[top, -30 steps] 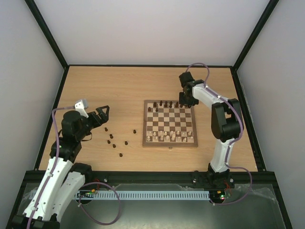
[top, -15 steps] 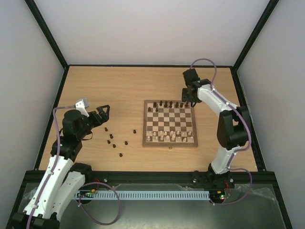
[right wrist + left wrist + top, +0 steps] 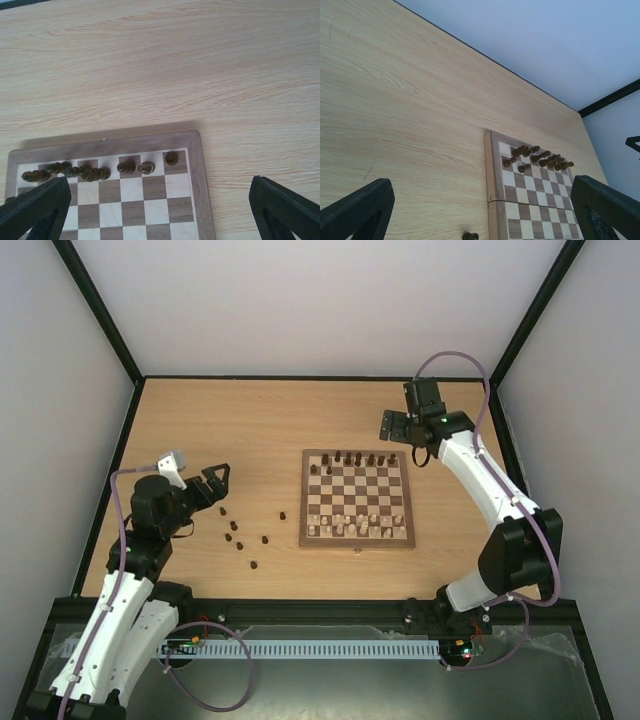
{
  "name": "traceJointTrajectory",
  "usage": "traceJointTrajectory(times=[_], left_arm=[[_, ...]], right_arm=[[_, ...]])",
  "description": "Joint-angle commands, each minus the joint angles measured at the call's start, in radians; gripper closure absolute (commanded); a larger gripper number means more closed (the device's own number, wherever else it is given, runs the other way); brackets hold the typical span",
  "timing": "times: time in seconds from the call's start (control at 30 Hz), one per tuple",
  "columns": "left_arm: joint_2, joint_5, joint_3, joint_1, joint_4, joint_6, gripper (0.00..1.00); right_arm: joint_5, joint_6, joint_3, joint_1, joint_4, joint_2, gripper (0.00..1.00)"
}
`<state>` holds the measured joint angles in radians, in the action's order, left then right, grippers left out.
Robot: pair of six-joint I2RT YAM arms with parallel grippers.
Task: Set up the chess pieces on the board
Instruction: Pick up the chess piece at the center of the board.
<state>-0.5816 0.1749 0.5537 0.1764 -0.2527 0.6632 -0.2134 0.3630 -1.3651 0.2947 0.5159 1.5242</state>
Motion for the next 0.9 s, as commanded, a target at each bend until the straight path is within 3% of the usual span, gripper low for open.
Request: traceJointTrajectory(times=[0.0, 0.37, 0.87], left_arm=[[0.013, -0.003, -0.02, 0.003, 0.011, 0.011, 0.0], [0.025, -0.042, -0.023, 0.002, 0.007, 0.023, 0.0], [0.03, -0.073, -0.005, 0.003, -0.048, -0.001, 0.01]], right_arm=[[0.034, -0.003, 0.029, -0.004, 0.018, -0.043, 0.01], [0.156, 0.012, 0.076, 0.006, -0.043, -0.141, 0.01], [0.2, 0.018, 0.079, 0.072, -0.072, -0.176, 0.01]])
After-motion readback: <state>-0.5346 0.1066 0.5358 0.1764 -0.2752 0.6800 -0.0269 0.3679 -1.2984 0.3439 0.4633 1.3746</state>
